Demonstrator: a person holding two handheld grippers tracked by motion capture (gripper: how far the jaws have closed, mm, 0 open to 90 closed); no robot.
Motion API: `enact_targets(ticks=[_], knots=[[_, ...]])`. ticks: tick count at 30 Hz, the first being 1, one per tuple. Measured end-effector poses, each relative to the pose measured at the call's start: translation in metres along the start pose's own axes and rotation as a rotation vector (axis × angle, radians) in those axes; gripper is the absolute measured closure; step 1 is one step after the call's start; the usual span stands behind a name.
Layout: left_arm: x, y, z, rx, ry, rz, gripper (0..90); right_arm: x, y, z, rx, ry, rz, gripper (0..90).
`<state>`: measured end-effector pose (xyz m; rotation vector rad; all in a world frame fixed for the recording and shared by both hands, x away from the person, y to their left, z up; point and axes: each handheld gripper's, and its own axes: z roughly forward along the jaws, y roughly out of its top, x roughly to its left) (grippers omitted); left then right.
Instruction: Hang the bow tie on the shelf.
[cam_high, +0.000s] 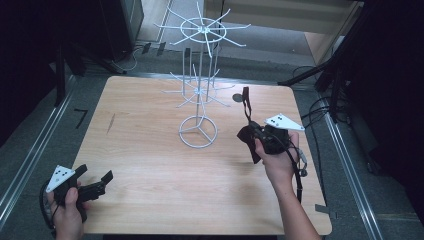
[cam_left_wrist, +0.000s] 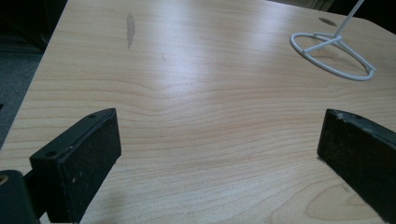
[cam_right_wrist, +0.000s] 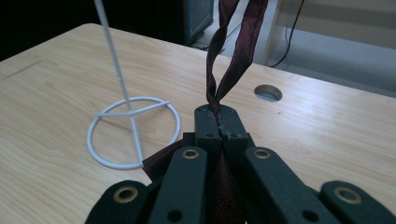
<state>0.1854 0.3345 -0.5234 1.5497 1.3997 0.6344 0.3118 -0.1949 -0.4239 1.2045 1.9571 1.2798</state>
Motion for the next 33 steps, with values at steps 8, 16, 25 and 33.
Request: enact_targets(ticks=[8,16,25,33], knots=[[0.0,0.0,0.0,0.0,-0.001,0.0,0.2,0.017,0.001,-0.008,-0.028,0.02,-0.03,90.0],[0.0,0.0,0.0,0.001,-0.001,0.002,0.2,0.029,-0.001,-0.017,-0.048,0.038,-0.043,90.0],[0.0,0.0,0.0,0.0,0.001,0.004,0.2,0.04,-0.001,-0.029,-0.069,0.053,-0.071,90.0],[0.0,0.0,0.0,0.0,0.0,0.002,0.2,0.044,-0.006,-0.024,-0.049,0.064,-0.075,90.0]])
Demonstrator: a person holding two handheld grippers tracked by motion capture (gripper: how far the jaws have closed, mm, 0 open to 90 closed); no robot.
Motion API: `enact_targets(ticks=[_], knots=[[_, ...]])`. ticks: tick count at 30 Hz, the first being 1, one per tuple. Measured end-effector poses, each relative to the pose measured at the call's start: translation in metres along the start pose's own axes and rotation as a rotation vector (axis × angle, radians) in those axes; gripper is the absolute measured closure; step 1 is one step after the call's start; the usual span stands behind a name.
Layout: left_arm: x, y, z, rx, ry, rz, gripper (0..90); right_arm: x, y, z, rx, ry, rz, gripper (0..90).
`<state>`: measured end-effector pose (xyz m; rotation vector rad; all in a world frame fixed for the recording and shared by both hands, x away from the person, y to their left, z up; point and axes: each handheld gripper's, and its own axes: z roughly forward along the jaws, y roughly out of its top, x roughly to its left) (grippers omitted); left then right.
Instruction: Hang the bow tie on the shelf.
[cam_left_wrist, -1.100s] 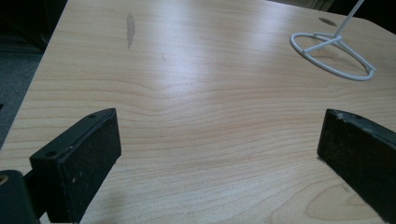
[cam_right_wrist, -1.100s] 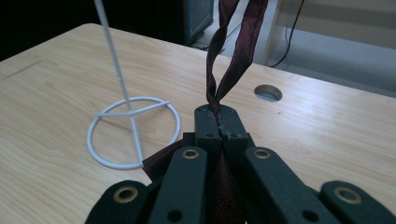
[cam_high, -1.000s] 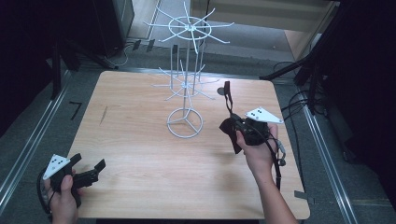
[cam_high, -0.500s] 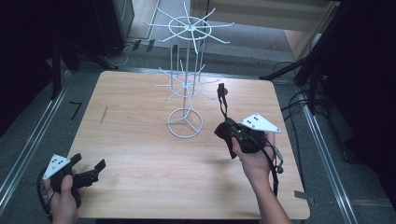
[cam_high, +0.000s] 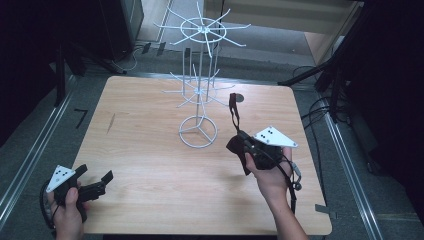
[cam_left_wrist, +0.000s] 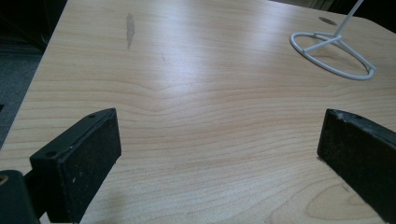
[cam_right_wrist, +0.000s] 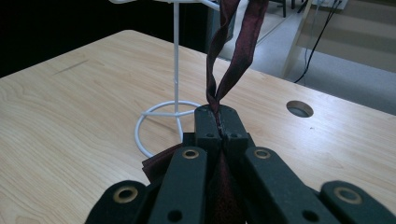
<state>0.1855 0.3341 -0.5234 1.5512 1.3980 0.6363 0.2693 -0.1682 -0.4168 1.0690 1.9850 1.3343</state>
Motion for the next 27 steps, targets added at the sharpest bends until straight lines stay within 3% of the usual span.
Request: enact_targets(ticks=[11,27], knots=[[0.0,0.0,0.0,0.001,0.0,0.001,0.2,0.008,0.0,-0.002,-0.041,0.0,-0.006,90.0],[0.0,0.0,0.0,0.001,-0.001,0.0,0.2,0.01,-0.004,0.021,0.028,0.018,-0.008,90.0]])
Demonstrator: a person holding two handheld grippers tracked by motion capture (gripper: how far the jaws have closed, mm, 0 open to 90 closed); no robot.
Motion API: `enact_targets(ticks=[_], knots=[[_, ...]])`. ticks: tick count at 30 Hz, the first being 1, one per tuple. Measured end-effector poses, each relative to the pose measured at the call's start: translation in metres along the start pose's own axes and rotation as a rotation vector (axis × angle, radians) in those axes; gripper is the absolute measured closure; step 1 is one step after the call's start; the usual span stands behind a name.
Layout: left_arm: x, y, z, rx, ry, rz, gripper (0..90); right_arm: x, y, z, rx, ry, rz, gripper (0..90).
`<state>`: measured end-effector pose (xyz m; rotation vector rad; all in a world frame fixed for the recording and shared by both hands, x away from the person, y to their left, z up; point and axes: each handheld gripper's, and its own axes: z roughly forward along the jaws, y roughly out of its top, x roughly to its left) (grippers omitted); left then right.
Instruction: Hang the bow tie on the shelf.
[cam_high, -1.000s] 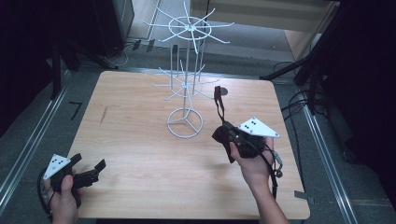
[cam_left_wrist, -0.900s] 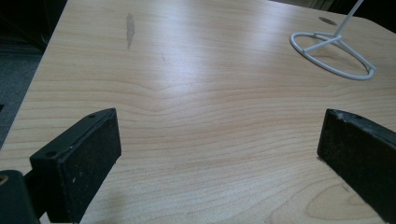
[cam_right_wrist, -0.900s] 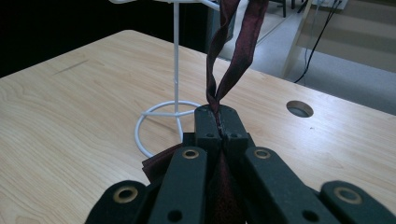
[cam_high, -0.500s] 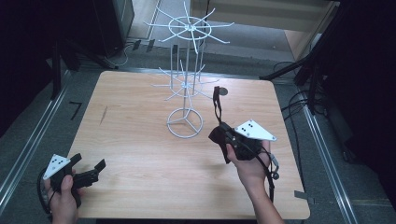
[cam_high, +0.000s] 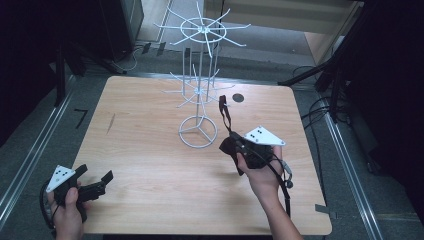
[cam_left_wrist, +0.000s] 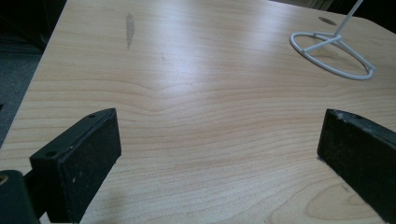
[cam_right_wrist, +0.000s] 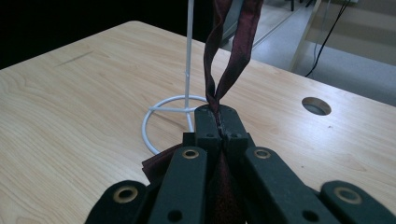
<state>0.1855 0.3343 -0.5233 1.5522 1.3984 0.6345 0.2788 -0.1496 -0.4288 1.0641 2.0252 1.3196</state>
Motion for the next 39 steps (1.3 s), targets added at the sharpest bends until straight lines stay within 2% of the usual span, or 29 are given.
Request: enact_targets(ticks=[9,18,26,32,33,34,39], knots=[[0.0,0.0,0.0,-0.001,-0.002,0.0,0.2,0.004,-0.004,0.026,0.038,0.01,0.009,90.0],[0.0,0.0,0.0,0.0,-0.004,-0.001,0.2,0.003,-0.013,0.06,0.099,0.002,0.02,90.0],[0.001,0.0,0.0,0.0,-0.006,-0.002,0.2,-0.002,-0.017,0.081,0.111,-0.005,0.046,90.0],[0.001,0.0,0.0,-0.002,-0.006,-0.006,0.2,-0.004,-0.016,0.087,0.106,-0.006,0.043,88.4],[0.001,0.0,0.0,-0.002,-0.006,-0.005,0.2,-0.006,-0.017,0.089,0.104,-0.007,0.052,83.9],[0.001,0.0,0.0,-0.002,-0.006,-0.005,0.2,-0.006,-0.017,0.089,0.104,-0.007,0.052,83.9],[0.001,0.0,0.0,-0.003,-0.009,-0.007,0.2,-0.008,-0.018,0.085,0.093,0.009,0.051,54.9]])
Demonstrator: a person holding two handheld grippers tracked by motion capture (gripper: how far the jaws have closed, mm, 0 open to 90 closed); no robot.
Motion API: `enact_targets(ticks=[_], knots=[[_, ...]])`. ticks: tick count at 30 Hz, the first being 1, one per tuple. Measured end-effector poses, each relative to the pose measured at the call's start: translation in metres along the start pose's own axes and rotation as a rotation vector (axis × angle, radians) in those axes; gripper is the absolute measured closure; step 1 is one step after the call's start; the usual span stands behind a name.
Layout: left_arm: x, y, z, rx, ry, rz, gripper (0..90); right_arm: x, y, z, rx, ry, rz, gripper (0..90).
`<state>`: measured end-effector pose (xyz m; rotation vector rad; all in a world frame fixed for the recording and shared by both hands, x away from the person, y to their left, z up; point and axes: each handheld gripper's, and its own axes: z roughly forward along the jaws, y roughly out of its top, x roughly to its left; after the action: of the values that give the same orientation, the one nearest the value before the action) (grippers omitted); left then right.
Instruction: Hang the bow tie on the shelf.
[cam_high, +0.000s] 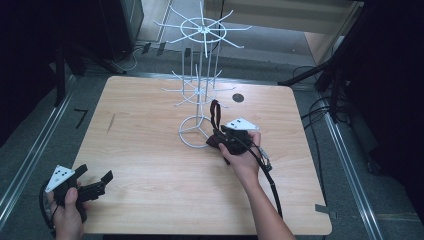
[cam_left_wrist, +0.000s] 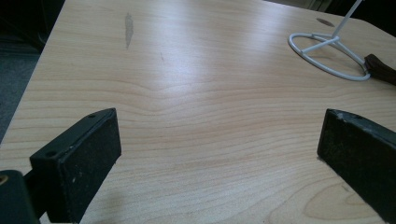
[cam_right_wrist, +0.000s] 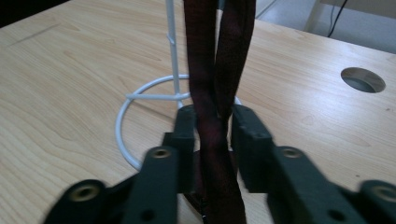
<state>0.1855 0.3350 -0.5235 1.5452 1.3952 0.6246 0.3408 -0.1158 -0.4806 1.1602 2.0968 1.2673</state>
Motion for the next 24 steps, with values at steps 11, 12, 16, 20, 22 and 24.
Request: enact_targets(ticks=[11,12,16,20,22,24], knots=[[0.0,0.0,0.0,0.003,0.005,0.007,0.2,-0.013,-0.004,-0.029,0.031,-0.06,0.007,17.5],[0.0,0.0,0.0,0.003,0.005,0.006,0.2,-0.014,-0.005,-0.031,0.03,-0.064,0.004,16.0],[0.0,0.0,0.0,0.003,0.006,0.007,0.2,-0.019,-0.01,-0.041,0.019,-0.083,0.012,15.0],[0.0,0.0,0.0,0.003,0.006,0.007,0.2,-0.03,-0.021,-0.052,0.01,-0.097,0.039,14.5],[0.0,0.0,0.0,0.002,0.006,0.007,0.2,-0.035,-0.025,-0.057,0.009,-0.104,0.048,14.5],[-0.001,0.0,0.0,0.004,0.007,0.008,0.2,-0.04,-0.031,-0.062,0.006,-0.113,0.056,14.5]])
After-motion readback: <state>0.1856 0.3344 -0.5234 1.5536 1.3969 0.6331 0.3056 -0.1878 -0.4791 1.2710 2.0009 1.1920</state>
